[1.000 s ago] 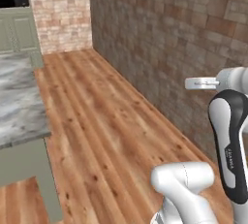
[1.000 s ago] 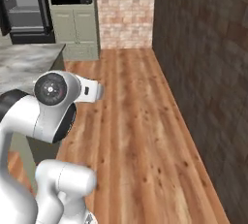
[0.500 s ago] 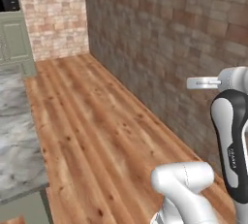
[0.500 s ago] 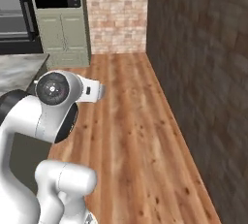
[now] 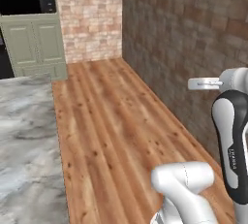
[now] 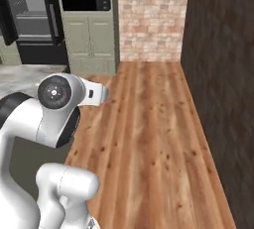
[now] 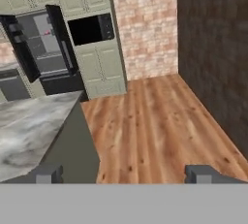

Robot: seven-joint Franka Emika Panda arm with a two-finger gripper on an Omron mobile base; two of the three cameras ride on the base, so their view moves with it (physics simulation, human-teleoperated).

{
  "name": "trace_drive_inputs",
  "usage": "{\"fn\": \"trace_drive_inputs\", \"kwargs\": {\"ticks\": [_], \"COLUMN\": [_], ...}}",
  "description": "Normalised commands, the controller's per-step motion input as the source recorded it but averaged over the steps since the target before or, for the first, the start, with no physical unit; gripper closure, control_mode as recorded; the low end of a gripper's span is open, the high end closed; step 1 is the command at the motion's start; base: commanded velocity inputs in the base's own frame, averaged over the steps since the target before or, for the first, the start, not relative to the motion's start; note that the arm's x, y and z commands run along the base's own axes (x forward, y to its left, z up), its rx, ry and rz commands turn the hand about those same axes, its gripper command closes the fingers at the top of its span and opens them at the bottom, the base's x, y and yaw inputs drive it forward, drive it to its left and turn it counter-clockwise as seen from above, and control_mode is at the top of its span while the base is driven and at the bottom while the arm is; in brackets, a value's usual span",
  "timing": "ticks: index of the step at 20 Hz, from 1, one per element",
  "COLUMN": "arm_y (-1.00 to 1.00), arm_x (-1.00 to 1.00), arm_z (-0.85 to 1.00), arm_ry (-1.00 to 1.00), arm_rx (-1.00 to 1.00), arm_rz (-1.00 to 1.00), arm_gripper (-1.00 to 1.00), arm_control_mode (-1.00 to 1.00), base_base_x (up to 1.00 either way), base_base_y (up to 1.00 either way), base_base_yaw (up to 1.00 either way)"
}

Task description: Take the donuts from the fridge and place them on the empty tray on the dining counter.

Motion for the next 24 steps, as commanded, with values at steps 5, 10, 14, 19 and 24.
{"fn": "trace_drive_inputs", "kwargs": {"ticks": [5,10,14,19,24], "arm_y": [0.00,0.00,0.00,0.00,0.00], "arm_x": [0.00,0.00,0.00,0.00,0.00], "arm_z": [0.00,0.00,0.00,0.00,0.00], "arm_ry": [0.00,0.00,0.00,0.00,0.00], "arm_rx": [0.00,0.00,0.00,0.00,0.00], "arm_rz": [0.00,0.00,0.00,0.00,0.00], "arm_gripper": [-1.00,-1.00,-1.00,-1.00,-1.00], "arm_control_mode": [1.00,1.00,1.00,1.00,1.00], "base_base_x": [1.00,1.00,1.00,1.00,1.00], "base_base_y": [-0.28,-0.47,-0.16,-0.03,0.00], "base_base_yaw": [0.06,0.00,0.16,0.32,0.34]}}
